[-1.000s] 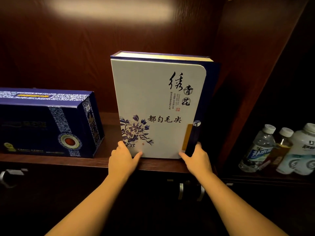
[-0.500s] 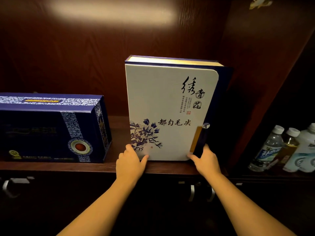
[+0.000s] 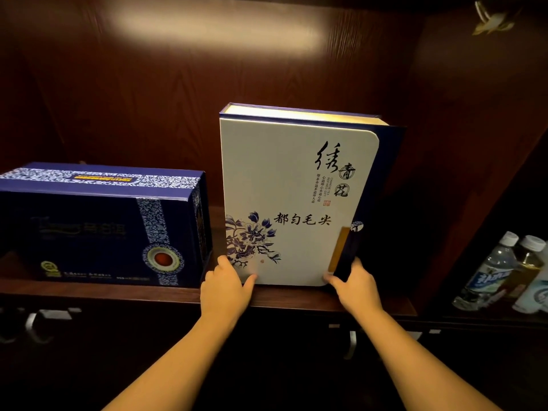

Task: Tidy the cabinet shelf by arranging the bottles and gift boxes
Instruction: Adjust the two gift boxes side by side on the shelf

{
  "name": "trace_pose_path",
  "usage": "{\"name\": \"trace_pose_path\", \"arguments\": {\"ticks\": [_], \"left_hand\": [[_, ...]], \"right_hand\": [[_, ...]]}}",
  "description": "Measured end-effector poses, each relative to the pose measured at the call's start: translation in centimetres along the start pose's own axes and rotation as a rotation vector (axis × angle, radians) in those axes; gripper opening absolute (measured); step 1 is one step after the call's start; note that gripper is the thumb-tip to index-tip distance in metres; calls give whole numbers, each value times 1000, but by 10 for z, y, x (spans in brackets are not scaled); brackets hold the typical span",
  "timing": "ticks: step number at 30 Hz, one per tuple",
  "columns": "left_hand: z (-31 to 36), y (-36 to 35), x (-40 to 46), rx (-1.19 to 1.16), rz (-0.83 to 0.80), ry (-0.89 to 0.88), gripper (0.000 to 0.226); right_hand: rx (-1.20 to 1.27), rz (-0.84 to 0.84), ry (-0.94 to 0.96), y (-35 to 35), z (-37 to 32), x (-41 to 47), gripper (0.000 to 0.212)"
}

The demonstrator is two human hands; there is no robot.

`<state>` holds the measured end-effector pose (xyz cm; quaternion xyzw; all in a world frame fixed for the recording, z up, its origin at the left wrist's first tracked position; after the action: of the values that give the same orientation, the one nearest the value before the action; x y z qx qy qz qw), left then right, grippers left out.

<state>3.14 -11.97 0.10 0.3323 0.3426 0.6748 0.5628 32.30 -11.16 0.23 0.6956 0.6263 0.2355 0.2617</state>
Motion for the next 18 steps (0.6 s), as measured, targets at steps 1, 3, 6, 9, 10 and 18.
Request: {"name": "trace_pose_path", "arguments": {"ticks": [1, 3, 6, 9, 10, 18], "left_hand": [[-2, 1, 0, 4, 1, 3, 62], [-5, 3, 1, 8, -9, 11, 62], [-10, 5, 4, -34, -53, 31, 63], [-17, 10, 6, -23, -73, 39, 64], [-19, 12, 6, -1, -81, 34, 62], [-36, 90, -7, 182, -118, -196, 41]], "right_hand": [[4, -2, 2, -2, -2, 0, 56], [14, -5, 5, -5, -3, 1, 57], [20, -11, 7, -10, -5, 2, 58], [17, -23, 10, -15, -10, 4, 59], [22, -28, 7, -17, -10, 4, 58], [24, -9, -8, -20, -4, 3, 61]]}}
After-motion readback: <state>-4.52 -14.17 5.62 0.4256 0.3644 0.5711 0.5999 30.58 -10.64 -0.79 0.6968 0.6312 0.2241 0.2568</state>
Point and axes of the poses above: each hand's wrist, its own x-axis towards the middle knuckle, its own y-axis out of the back of the hand, z = x × y, the point moved 2 cm from there along x, towards the middle knuckle, and after that the axes turned 15 degrees about -z, right-handed, at the moved point
